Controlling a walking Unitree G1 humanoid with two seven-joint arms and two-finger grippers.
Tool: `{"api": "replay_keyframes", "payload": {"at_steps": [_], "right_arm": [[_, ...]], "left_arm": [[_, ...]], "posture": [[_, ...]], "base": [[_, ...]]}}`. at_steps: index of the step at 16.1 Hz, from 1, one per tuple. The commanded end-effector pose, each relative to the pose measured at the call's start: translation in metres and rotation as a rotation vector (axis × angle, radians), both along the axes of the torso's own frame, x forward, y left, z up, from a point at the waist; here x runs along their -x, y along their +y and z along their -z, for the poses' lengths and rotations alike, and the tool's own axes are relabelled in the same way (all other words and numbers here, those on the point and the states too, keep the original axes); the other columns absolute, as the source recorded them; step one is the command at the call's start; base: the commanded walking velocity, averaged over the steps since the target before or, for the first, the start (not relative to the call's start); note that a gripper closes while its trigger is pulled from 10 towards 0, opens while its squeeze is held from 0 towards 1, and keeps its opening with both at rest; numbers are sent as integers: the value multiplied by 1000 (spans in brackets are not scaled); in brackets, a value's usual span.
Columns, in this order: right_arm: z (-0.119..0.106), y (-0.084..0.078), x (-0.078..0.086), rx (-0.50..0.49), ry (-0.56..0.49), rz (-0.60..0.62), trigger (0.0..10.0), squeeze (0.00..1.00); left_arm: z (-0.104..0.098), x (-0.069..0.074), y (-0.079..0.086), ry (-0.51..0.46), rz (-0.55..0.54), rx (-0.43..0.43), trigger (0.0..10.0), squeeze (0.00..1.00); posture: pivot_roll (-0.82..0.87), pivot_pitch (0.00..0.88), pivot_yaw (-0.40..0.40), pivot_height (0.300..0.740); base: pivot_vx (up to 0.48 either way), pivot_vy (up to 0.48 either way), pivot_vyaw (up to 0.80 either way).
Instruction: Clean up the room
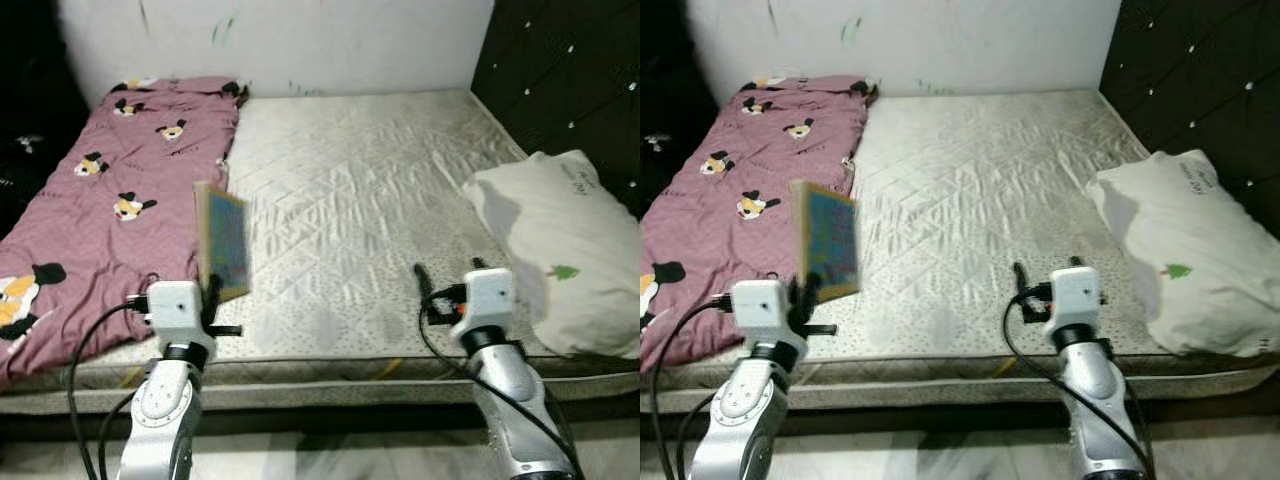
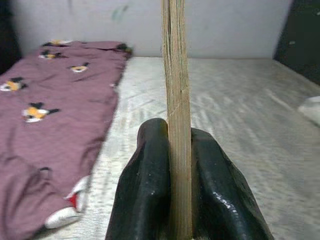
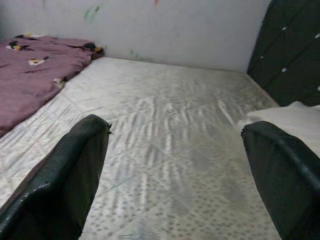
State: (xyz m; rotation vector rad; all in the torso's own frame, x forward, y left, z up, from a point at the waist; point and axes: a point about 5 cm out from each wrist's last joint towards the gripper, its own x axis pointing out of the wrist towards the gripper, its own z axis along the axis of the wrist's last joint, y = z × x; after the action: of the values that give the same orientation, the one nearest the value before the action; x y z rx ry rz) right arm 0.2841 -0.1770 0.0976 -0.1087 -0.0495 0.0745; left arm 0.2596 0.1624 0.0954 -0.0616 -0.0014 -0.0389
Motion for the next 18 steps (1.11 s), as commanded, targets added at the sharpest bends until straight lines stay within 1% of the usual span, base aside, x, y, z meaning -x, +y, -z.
{"api": "replay_keyframes", "payload": {"at_steps": [1, 2, 9, 18], "right_arm": [[0, 5, -2, -13, 4, -8, 10000, 0], [0, 5, -2, -13, 3, -9, 10000, 0], [0, 6, -2, -11, 0, -17, 10000, 0], [0, 6, -4, -8, -2, -19, 10000, 0]], "left_arm": [[-10, -1, 6, -53, -13, -9, 10000, 0], [-11, -1, 6, -55, -10, -7, 10000, 0], [-11, -2, 3, -59, 15, 4, 10000, 0], [-12, -3, 2, -65, 27, 4, 10000, 0]], "posture": [[31, 41, 32, 740], [31, 41, 32, 740], [32, 41, 31, 740], [38, 29, 34, 740]], "base": [[0, 0, 0], [0, 0, 0], [258, 0, 0], [327, 0, 0]]}}
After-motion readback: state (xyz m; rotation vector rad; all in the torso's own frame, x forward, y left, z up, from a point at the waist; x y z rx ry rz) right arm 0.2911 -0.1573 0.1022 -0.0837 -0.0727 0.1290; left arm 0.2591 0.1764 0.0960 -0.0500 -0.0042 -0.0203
